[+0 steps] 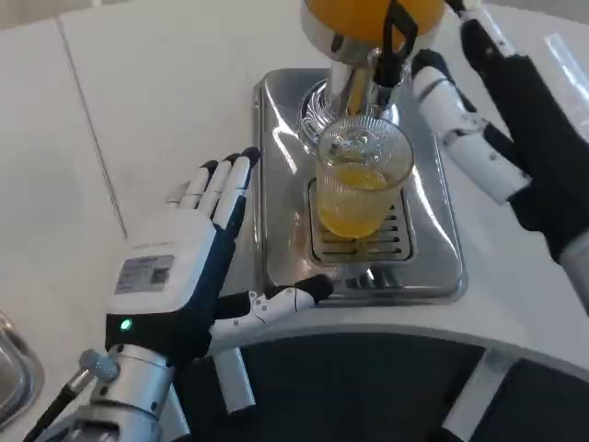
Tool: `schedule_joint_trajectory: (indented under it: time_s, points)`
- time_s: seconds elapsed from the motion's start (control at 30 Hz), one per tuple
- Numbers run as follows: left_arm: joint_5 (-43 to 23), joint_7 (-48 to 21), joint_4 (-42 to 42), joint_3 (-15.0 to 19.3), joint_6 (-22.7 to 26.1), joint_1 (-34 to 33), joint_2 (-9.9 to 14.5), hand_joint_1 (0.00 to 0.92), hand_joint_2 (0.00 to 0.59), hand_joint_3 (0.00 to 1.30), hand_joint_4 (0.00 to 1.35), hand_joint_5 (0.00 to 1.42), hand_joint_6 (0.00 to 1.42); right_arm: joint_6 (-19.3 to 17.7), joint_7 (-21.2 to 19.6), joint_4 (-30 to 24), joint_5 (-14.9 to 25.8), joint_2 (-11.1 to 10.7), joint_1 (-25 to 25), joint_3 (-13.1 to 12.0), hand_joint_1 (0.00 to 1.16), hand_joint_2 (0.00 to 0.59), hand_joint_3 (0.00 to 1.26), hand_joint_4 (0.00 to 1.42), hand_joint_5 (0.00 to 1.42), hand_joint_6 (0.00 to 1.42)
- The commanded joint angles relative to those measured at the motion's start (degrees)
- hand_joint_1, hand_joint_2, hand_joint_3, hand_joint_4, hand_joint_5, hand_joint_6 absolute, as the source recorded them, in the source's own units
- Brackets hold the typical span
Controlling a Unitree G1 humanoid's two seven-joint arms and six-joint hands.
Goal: Grasp the cup under the faucet to collect the drink, then remove the cup.
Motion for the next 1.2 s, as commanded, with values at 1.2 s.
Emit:
schedule_joint_trajectory:
  time_s: [1.2]
  points:
    - [-0.2, 3.4, 7.1, -2.7, 1.5, -4.7, -3.0, 0.029, 0.058, 0.0, 0.0, 0.02, 0.08, -48.9, -6.9, 2.7, 22.1, -25.2, 35.5, -18.6, 0.15, 0.5, 0.0, 0.0, 0.0, 0.0]
